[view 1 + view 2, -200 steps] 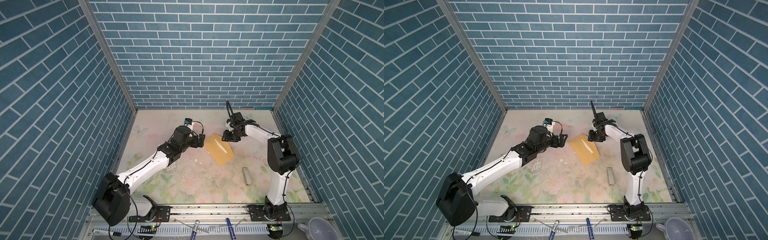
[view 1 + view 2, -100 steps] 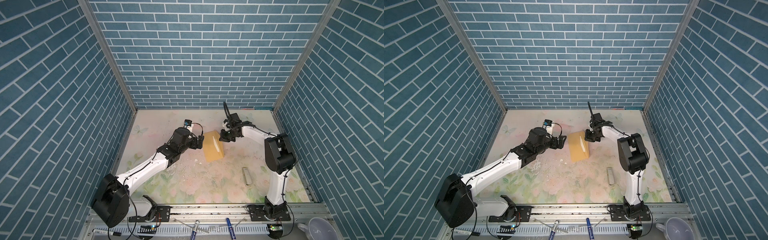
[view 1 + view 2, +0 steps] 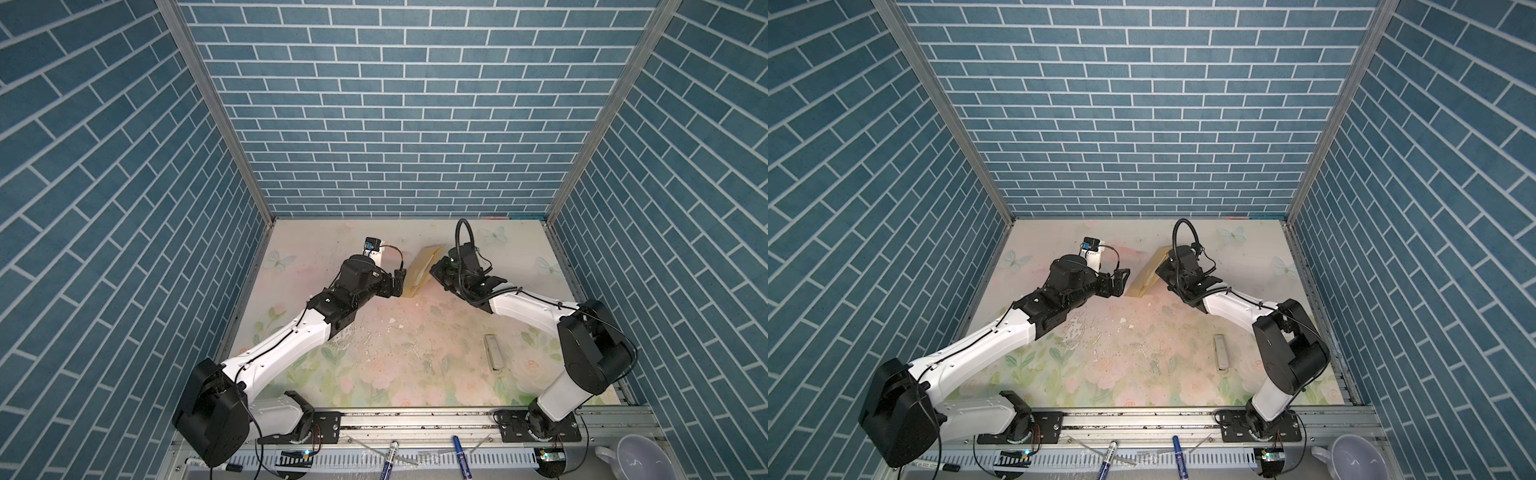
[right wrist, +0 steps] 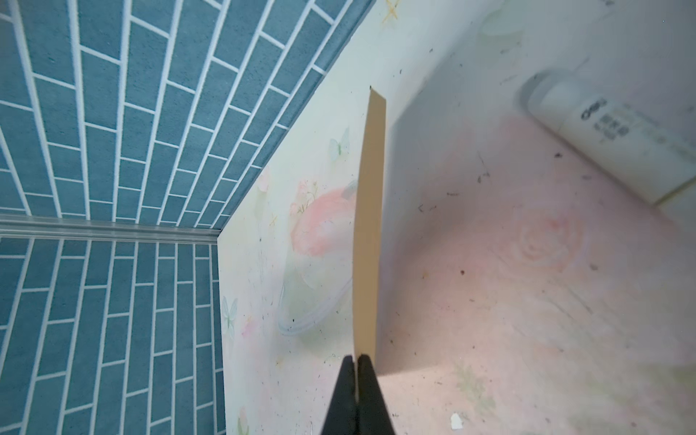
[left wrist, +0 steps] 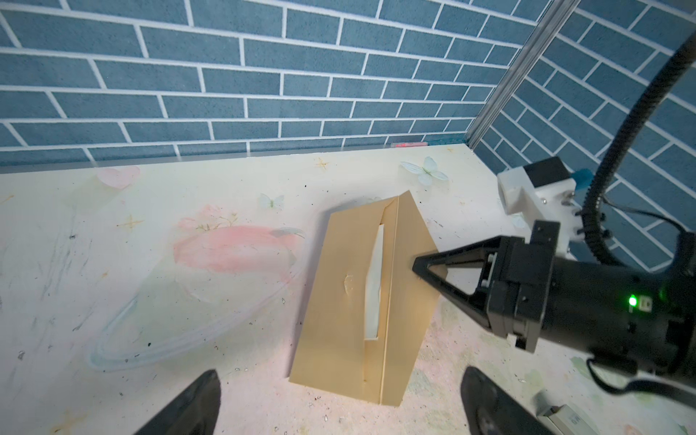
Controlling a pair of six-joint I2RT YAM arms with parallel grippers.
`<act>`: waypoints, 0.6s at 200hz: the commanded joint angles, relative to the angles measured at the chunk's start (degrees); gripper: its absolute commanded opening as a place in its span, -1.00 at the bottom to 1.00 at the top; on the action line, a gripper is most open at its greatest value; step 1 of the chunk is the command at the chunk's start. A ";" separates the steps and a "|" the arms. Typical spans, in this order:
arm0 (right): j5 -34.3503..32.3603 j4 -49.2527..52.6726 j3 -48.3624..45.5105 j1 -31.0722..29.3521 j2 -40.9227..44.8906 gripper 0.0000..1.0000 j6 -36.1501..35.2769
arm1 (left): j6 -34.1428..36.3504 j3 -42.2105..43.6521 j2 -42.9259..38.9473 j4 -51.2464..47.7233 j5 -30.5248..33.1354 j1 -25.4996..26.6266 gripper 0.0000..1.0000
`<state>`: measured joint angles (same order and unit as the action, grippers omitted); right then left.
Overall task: Place the letter into the envelope and seal it
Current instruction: 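Release the envelope and raise both grippers away from it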
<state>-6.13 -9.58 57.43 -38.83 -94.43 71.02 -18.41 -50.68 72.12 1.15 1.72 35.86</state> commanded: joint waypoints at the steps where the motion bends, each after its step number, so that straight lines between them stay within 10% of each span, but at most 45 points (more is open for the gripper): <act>1: -12.45 -4.82 -2.75 -3.13 -0.78 -1.00 12.59 | 0.80 1.28 -0.87 -0.33 0.74 -0.20 0.99; 33: -15.55 -4.77 -3.60 -6.22 -1.61 -1.00 15.74 | 0.90 1.80 -1.21 -0.33 0.35 -0.25 1.00; 84: -8.73 0.10 -4.12 -6.53 0.61 0.28 7.25 | 3.13 2.34 -1.23 1.21 -2.61 -0.25 0.99; 120: -7.50 7.20 -4.62 -4.05 7.89 0.49 -8.81 | 6.94 1.37 0.51 1.28 -7.11 -0.01 0.92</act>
<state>-14.96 -8.75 53.80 -44.80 -93.21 75.00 -15.11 -48.82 71.99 1.63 -1.54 35.86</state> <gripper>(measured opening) 0.727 0.972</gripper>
